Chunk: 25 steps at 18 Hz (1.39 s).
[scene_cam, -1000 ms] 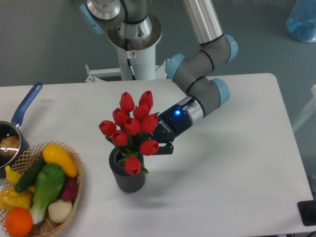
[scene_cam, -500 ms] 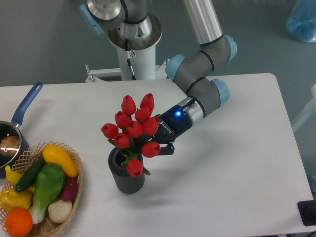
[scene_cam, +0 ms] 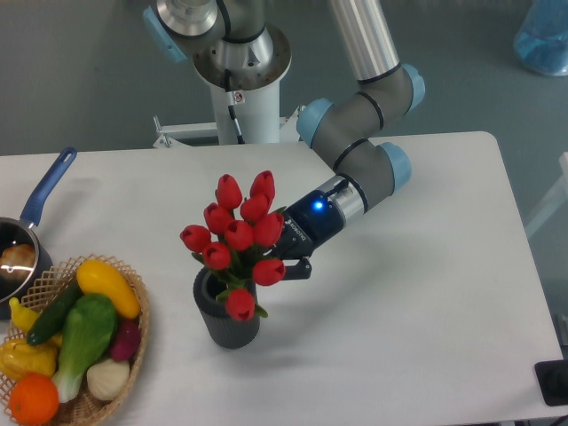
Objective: Insert the flowers into the vase
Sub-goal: 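Push the tulip bunch further down into the vase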
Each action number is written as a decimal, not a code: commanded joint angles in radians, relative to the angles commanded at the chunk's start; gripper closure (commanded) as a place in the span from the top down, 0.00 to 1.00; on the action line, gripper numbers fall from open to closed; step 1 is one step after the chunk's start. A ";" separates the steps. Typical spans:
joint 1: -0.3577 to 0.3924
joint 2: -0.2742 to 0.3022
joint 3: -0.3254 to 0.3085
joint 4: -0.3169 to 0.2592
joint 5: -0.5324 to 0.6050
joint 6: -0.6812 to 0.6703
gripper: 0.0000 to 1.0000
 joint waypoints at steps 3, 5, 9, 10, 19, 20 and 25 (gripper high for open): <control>-0.003 -0.002 -0.002 0.000 0.000 0.003 0.21; -0.005 -0.002 -0.006 0.000 0.000 0.003 0.21; -0.008 -0.003 -0.006 -0.002 0.000 0.006 0.21; -0.008 -0.003 -0.006 0.000 0.000 0.006 0.21; -0.008 -0.003 -0.006 0.000 0.000 0.006 0.28; -0.008 -0.003 -0.006 0.000 0.000 0.006 0.28; -0.008 -0.003 -0.006 0.000 0.002 0.006 0.35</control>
